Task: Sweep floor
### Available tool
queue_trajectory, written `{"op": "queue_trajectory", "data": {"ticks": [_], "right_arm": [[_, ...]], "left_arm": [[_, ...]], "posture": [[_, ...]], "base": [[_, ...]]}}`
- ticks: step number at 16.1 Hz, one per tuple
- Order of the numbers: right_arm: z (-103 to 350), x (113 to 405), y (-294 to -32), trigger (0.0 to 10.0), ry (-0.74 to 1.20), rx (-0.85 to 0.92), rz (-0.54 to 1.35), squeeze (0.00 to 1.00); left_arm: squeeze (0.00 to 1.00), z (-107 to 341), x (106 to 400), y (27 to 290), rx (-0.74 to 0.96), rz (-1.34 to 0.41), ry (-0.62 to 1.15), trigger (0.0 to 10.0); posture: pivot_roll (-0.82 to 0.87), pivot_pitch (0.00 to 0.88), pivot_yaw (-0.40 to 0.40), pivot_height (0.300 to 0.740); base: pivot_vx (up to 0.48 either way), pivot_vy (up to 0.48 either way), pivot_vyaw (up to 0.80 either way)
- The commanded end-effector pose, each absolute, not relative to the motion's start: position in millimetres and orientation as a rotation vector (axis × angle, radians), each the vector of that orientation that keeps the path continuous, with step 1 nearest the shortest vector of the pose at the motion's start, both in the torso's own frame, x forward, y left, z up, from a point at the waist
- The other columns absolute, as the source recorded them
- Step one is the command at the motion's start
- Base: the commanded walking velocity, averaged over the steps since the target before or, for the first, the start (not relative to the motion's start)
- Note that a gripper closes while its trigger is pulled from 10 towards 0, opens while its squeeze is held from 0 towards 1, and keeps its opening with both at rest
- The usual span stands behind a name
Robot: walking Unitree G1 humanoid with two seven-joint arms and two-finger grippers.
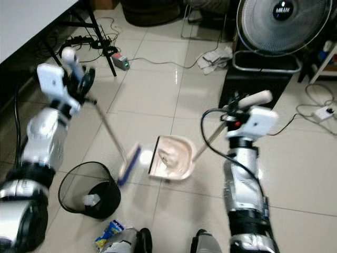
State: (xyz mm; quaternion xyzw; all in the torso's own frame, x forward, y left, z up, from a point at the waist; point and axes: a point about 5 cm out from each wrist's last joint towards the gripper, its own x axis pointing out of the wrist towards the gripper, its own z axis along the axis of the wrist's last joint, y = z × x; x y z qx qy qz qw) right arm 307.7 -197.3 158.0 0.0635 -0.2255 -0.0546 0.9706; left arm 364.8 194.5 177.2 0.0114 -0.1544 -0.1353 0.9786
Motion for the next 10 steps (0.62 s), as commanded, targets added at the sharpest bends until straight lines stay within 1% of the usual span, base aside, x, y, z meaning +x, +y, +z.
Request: {"op": "queue_trajectory", "data": {"ticks": [1, 2, 3, 5, 7, 10], "right_arm": [[175, 307, -200, 10.0, -0.492, 0.142, -0.119, 0.00], [191, 308, -202, 10.0, -0.503, 0.149, -0.117, 0.00], [203, 309, -203, 10.0, -0.506, 0.143, -0.113, 0.00], [222, 309, -201, 10.0, -0.515, 0.178, -0.102, 0.00], [245, 311, -192, 10.0, -0.526, 0.223, -0.054, 0.00], [259, 312, -185, 10.0, -0.505, 0.237, -0.003, 0.00]], "left_arm": [[0.00, 186, 361, 193, -0.015, -0.291, -0.357, 10.0], [0.00, 178, 354, 189, -0.045, -0.310, -0.328, 10.0], [0.00, 170, 347, 187, -0.040, -0.320, -0.300, 10.0], [0.00, 159, 338, 186, -0.028, -0.317, -0.249, 10.0], [0.00, 149, 322, 181, 0.012, -0.355, -0.182, 10.0], [0.00, 147, 307, 183, 0.026, -0.307, -0.140, 10.0]], "posture": [[-0.01, 0.046, 0.107, 0.740], [-0.02, 0.052, 0.112, 0.740], [-0.02, 0.052, 0.112, 0.740], [-0.03, 0.055, 0.119, 0.740], [-0.03, 0.052, 0.119, 0.740], [-0.02, 0.041, 0.109, 0.740]], "base": [[0.000, 0.000, 0.00], [0.000, 0.000, 0.00], [0.000, 0.000, 0.00], [0.000, 0.000, 0.80], [0.000, 0.000, 0.80], [0.000, 0.000, 0.80]]}}
